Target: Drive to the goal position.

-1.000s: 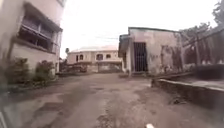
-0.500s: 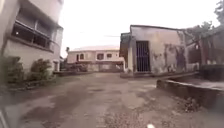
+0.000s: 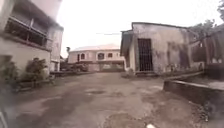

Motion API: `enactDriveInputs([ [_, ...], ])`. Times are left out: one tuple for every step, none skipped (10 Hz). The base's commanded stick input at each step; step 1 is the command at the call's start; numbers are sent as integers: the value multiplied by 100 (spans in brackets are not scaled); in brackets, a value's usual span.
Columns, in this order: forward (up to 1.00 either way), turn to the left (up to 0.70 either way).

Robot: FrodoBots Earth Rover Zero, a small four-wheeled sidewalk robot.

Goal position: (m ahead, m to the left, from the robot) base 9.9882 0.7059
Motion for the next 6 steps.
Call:
enactDriveInputs([
  [70,0],
  [70,0],
  [70,0],
  [70,0],
  [70,0],
  [70,0],
])
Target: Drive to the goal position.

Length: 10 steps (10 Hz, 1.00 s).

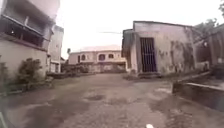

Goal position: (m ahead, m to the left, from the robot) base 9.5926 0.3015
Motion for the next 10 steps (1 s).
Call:
enactDriveInputs([
  [70,0],
  [70,0],
  [70,0],
  [70,0],
  [70,0],
  [70,0],
  [70,0],
  [70,0],
  [70,0],
  [70,0],
])
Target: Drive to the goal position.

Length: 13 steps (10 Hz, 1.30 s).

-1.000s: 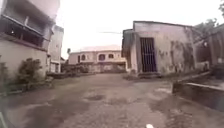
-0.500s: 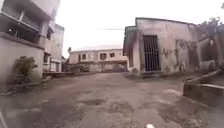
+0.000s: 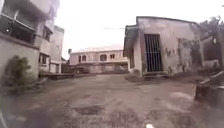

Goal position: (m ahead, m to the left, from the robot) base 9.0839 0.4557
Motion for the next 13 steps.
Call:
enactDriveInputs([
  [70,0],
  [70,0],
  [70,0],
  [70,0],
  [70,0],
  [70,0],
  [70,0],
  [70,0],
  [70,0],
  [70,0],
  [70,0],
  [70,0],
  [70,0],
])
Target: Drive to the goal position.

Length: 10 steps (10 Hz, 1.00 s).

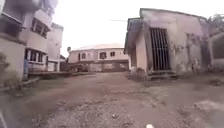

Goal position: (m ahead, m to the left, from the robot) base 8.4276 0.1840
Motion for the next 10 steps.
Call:
enactDriveInputs([
  [70,0],
  [70,0],
  [70,0],
  [70,0],
  [70,0],
  [70,0],
  [70,0],
  [70,0],
  [70,0],
  [70,0],
])
